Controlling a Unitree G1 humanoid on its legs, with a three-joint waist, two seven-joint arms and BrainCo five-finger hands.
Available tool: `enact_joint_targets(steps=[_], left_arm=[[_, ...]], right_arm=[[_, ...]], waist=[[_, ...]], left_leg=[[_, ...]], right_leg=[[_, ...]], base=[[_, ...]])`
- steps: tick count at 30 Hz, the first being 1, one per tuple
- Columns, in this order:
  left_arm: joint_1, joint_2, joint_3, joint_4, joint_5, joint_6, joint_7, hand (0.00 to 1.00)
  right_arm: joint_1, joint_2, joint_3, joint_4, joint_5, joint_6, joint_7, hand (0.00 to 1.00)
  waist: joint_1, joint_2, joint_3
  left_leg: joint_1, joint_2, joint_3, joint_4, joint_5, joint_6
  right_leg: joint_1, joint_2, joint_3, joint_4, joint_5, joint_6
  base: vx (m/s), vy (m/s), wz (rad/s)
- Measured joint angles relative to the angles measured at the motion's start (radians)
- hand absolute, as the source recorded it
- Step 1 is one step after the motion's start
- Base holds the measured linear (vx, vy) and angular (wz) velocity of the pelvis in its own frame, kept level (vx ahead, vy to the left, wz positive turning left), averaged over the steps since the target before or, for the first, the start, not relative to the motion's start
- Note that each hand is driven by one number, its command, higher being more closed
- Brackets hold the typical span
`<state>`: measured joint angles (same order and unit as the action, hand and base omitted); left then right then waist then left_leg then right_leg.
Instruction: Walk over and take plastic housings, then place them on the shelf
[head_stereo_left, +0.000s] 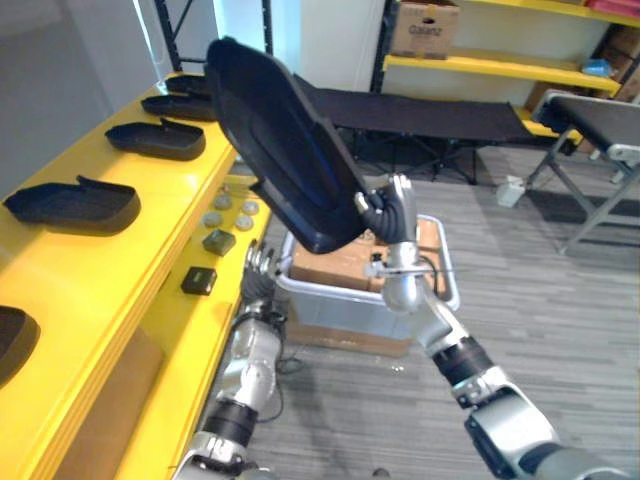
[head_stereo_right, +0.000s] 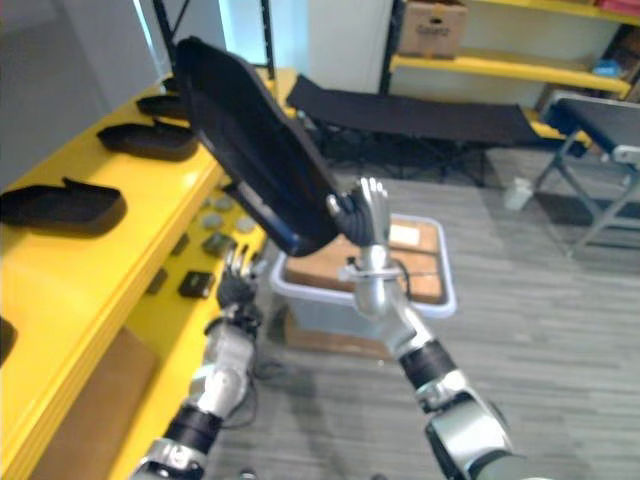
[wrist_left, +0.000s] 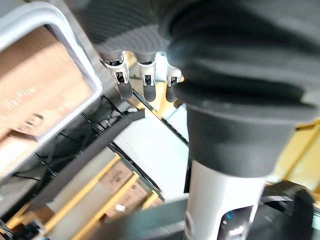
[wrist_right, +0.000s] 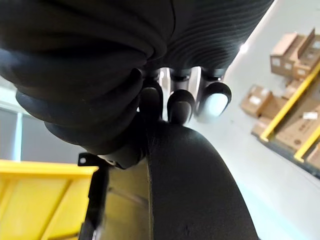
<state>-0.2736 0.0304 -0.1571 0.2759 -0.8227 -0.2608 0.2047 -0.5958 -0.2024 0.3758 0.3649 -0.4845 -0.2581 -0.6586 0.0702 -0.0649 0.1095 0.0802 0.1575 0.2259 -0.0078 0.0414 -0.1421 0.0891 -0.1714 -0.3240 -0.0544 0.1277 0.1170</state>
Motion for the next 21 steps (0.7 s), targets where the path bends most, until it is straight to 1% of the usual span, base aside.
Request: enact_joint_targets(steps=[3,8,10,15,21], left_arm=[[0.000,0.000,0.006,-0.032,-0.004,0.000,-0.038,0.00],[-0.001,0.000,0.007,-0.073,-0.002,0.003,-0.062,0.00],[-0.002,0.000,0.006,-0.091,-0.002,0.010,-0.064,0.00],[-0.003,0.000,0.001,-0.127,0.001,0.022,-0.068,0.00],[-0.003,0.001,-0.001,-0.139,0.009,0.037,-0.056,0.00]], right_arm=[[0.003,0.000,0.000,0.000,-0.001,-0.001,0.006,1.00],[0.010,0.000,0.000,0.001,-0.001,-0.003,0.007,1.00],[0.016,0.000,0.000,0.001,-0.001,-0.003,0.010,1.00],[0.042,0.000,0.000,0.002,-0.001,-0.012,0.043,1.00],[0.044,0.001,0.002,0.003,-0.001,-0.051,0.050,1.00]], waist=[[0.000,0.000,0.000],[-0.001,0.000,0.000],[-0.001,0.000,0.000],[-0.001,0.000,0.000],[-0.001,0.000,0.000]], left_leg=[[0.001,0.000,0.001,-0.001,0.000,0.000],[0.001,-0.001,0.001,-0.005,0.000,0.000],[0.001,-0.002,0.001,-0.007,0.000,0.000],[0.002,-0.003,0.001,-0.011,0.000,0.000],[0.004,-0.004,0.002,-0.017,0.000,0.000]], right_leg=[[0.001,0.000,0.000,-0.002,0.000,0.000],[0.001,0.000,0.000,-0.005,0.000,0.000],[0.001,0.000,0.000,-0.006,0.000,0.000],[0.000,0.000,-0.001,-0.008,0.000,0.000],[0.000,-0.001,-0.001,-0.010,0.000,0.000]], base=[[0.00,0.000,0.00],[0.00,0.000,0.00],[0.00,0.000,0.00],[0.00,0.000,0.00],[0.00,0.000,0.00]])
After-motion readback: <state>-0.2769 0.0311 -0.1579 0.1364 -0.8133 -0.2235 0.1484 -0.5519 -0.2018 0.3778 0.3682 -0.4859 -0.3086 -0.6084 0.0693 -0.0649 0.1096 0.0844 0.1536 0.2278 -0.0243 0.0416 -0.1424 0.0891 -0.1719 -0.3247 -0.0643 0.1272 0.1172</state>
